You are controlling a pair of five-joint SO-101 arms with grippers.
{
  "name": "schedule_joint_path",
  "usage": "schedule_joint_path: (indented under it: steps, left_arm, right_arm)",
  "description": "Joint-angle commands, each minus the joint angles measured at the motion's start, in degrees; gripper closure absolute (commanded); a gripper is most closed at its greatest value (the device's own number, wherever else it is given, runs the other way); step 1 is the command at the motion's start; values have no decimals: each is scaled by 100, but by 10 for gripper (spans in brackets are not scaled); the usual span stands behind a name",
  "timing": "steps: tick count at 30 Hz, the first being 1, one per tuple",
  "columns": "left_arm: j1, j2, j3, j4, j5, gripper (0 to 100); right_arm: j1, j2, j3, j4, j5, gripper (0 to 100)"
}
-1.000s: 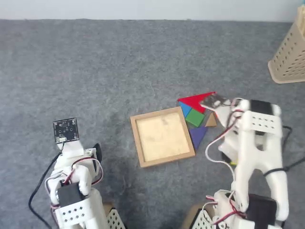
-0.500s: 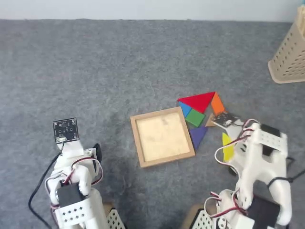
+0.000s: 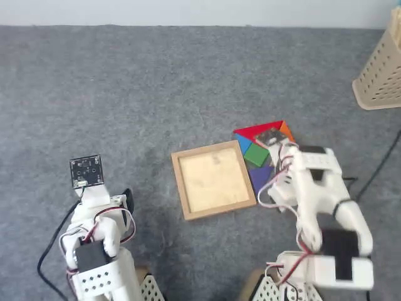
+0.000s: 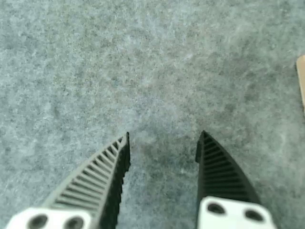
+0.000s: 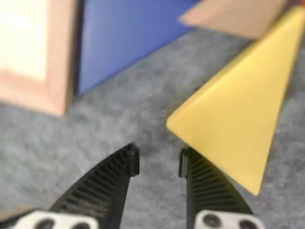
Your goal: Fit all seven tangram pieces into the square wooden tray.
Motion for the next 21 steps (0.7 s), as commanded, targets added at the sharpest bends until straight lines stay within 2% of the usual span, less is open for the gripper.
schedule_joint_path:
  steps: [1,7,10,12,16,21]
  left_arm:
    - [9,-88,-75,26,-26,784]
    - [9,-88,-75,26,-26,784]
    - [9,-88,-75,26,-26,784]
    - [9,-88,-75,26,-26,784]
    - [9,-88,-75,26,-26,784]
    - [9,-88,-75,26,-26,784]
  right_arm:
    - [-119,541,-1108,215,-677,835]
    - [-505,-31,-1284,549,-1187,833]
    - [-752,-602,-1301,787,-1178,833]
    - [-769,-884,-1407,1174,-932,832]
    - [-549,-989,-1855,1815,158,824]
    - [-198,-198,-2145,1684,703,653]
